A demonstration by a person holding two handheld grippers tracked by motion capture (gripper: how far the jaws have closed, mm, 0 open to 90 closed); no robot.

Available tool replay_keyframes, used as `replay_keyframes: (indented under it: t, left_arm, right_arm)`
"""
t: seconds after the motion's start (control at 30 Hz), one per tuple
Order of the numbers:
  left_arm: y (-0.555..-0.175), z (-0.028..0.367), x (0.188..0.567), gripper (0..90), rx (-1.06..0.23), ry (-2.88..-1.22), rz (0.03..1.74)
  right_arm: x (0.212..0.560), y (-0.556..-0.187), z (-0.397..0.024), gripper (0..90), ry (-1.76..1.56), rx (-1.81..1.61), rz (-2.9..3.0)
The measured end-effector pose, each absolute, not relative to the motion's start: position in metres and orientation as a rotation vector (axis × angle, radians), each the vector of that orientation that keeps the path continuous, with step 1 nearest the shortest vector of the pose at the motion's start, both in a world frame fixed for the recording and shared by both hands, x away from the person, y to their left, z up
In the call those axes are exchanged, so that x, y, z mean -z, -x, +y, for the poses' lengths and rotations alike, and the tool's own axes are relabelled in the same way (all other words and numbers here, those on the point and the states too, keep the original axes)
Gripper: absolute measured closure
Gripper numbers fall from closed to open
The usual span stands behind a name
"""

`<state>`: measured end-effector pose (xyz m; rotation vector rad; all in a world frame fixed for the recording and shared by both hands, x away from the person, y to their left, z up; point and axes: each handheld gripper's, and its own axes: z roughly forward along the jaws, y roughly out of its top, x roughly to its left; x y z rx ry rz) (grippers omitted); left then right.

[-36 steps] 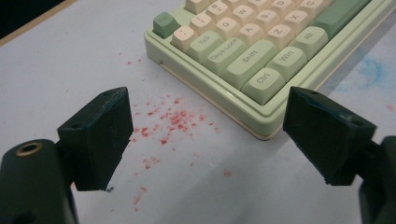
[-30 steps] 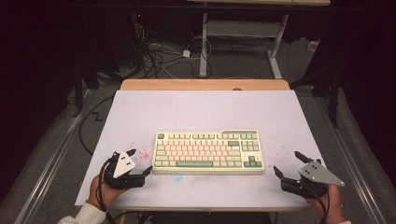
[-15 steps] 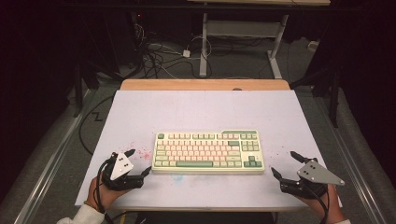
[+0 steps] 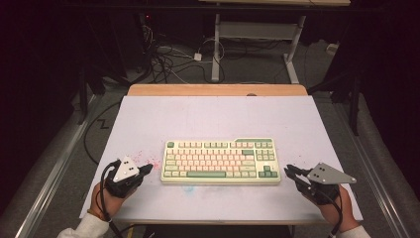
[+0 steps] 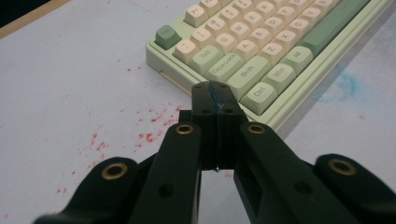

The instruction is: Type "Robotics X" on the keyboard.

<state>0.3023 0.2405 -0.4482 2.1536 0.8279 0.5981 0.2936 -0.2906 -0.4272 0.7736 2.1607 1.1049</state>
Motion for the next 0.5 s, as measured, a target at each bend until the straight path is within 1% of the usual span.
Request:
replay_keyframes:
  t: [0.03, 0.07, 0.43, 0.5]
  left_arm:
    - [-0.303, 0.240, 0.447, 87.9, -0.596, -2.148, 0.830]
    - [-0.304, 0.240, 0.444, 88.0, -0.591, -2.159, 0.836]
    - [-0.317, 0.225, 0.432, 87.9, -0.570, -2.178, 0.810]
    - [-0.322, 0.217, 0.429, 87.9, -0.566, -2.183, 0.784]
  right_arm:
    - [0.425, -0.293, -0.288, 89.4, -0.762, -1.098, 2.166]
    - [0.423, -0.294, -0.286, 90.0, -0.756, -1.107, 2.170]
    - [0.411, -0.309, -0.259, 90.0, -0.697, -1.124, 2.199]
    - [0.411, -0.313, -0.253, 90.0, -0.684, -1.131, 2.208]
